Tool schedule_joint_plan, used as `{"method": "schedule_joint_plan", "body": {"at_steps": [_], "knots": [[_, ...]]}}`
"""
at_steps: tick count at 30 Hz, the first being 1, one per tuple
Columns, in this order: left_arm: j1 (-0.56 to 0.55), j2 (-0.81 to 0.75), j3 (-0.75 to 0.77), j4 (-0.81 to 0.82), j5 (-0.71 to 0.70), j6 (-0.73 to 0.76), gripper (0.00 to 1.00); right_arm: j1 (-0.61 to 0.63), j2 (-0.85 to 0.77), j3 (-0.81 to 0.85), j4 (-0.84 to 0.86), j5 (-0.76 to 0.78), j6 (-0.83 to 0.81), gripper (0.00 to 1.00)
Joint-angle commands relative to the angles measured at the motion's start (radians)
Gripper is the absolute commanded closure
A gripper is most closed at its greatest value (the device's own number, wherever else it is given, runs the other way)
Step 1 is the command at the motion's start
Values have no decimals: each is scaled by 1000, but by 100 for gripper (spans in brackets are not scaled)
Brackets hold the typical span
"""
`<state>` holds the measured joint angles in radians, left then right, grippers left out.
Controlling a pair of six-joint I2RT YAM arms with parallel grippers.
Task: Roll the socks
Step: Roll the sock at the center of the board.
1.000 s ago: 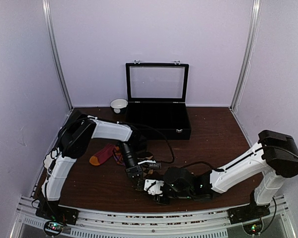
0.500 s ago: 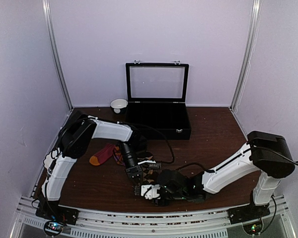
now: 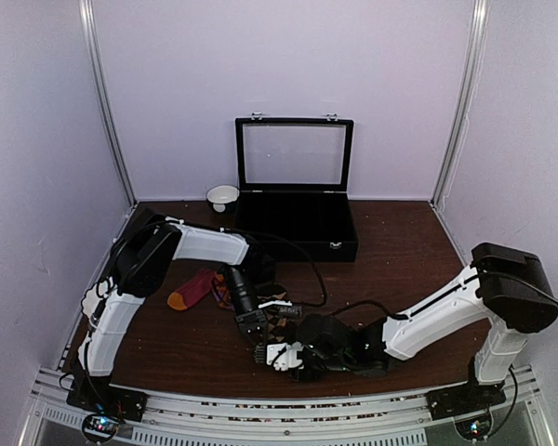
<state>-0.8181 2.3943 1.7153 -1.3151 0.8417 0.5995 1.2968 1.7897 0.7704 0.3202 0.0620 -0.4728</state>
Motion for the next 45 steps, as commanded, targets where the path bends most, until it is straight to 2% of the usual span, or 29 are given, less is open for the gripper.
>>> {"method": "schedule_joint_plan", "body": {"at_steps": [1,3,6,11,15,17,19,23,25,29,37,45], "knots": [[-6,66,-10,54,-167,19,94,-7,22,32,-38,20,-9,63],[-6,62,-13,53,-163,27,90,-7,42,38,-39,25,-6,65],[-7,38,-35,59,-162,61,77,-7,84,62,-74,61,-1,69],[-5,-8,-65,92,-179,73,71,-15,126,59,-90,75,63,78],[13,-218,-206,297,-239,62,62,-36,109,64,-173,-12,152,92],[26,-338,-313,411,-278,55,60,-45,94,58,-205,-64,208,95],[45,-422,-369,486,-310,44,59,-50,79,41,-223,-115,239,100],[63,-495,-423,545,-329,34,59,-55,54,3,-197,-193,340,100],[62,-505,-441,547,-293,46,59,-66,49,-8,-181,-224,405,100],[56,-531,-474,559,-206,56,61,-103,84,-12,-165,-322,498,100],[8,-649,-613,713,-187,32,63,-264,229,14,-125,-618,737,100],[-46,-628,-634,777,-228,79,63,-345,302,28,-89,-757,861,100]]}}
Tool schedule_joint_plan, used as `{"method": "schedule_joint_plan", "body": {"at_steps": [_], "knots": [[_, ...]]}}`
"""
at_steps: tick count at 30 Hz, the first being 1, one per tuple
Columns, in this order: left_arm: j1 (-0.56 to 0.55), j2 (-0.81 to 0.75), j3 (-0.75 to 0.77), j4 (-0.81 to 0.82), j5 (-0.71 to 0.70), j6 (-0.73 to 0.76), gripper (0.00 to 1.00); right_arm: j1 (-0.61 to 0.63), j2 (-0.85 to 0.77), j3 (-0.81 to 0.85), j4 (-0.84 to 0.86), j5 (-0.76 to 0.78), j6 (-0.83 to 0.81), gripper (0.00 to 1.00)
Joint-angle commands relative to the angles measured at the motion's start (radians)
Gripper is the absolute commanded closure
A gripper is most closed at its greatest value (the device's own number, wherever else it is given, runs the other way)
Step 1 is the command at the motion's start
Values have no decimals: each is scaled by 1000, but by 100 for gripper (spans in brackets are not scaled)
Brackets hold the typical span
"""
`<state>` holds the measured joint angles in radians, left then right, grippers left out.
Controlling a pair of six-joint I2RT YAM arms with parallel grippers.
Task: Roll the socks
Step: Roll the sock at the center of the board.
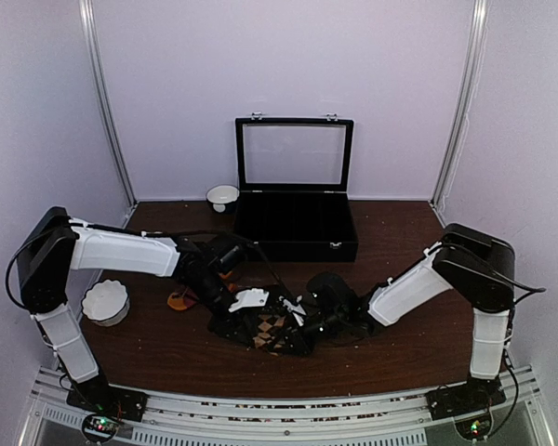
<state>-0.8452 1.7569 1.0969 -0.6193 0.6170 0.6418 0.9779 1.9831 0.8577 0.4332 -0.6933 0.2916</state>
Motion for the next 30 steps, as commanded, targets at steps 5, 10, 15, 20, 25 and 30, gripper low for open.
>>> {"method": "schedule_joint_plan", "body": {"at_steps": [5,10,15,20,25,30], "knots": [[-29,9,-49,155,-32,54,60,-36,132,-84,-140,-33,157,100],[-58,70,-27,168,-147,75,60,-42,159,-89,-80,-72,226,100],[-67,126,18,170,-200,49,64,-42,152,-85,-92,-78,237,100],[-66,172,54,121,-199,43,88,-42,121,-101,-78,-64,261,99],[-52,196,71,53,-120,29,100,-41,87,-151,38,-57,329,90],[-24,270,143,-45,-107,-1,100,-30,59,-239,295,-29,421,67]]}}
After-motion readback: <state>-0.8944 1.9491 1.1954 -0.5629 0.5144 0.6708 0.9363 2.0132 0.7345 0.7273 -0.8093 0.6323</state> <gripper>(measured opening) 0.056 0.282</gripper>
